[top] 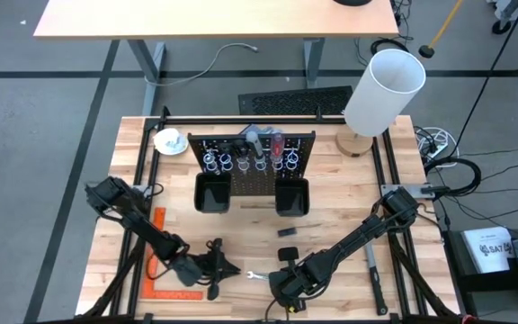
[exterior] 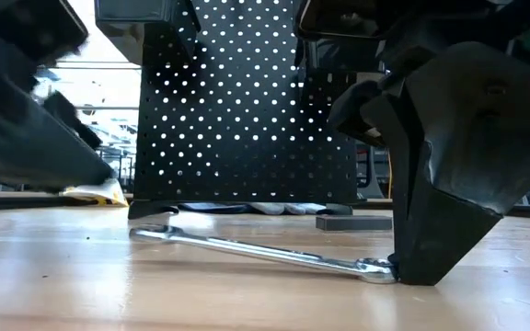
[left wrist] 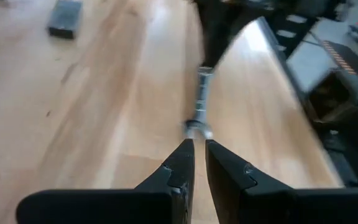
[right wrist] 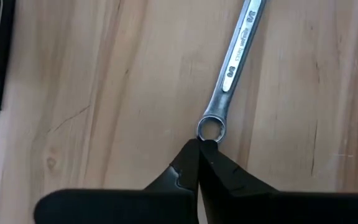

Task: Hang tools onto peg board
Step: Hang the silver wrench on the black peg board

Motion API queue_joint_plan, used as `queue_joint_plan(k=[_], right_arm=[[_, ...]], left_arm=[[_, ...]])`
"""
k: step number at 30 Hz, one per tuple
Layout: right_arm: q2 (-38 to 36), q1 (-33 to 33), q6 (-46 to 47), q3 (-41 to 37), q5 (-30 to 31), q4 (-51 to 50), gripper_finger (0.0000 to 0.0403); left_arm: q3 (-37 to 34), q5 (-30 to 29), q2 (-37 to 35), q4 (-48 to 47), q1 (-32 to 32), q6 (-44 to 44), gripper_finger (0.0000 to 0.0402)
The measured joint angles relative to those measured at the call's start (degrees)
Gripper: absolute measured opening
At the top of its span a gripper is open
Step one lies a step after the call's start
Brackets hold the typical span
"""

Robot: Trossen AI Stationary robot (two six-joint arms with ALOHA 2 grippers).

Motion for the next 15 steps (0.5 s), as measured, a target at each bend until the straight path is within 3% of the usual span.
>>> queue_joint_plan(k=[9,15], right_arm=[[0.0,0.0,0.3,0.0,0.2,0.0,0.0000],[0.0,0.0,0.3,0.0,0.3,0.0,0.0000]], left_arm=[[4.3,7.2,4.4,-6.4,2.8,-5.6,0.0051],[4.3,8.5,4.5,-3.8,3.0,-5.8,0.0110]])
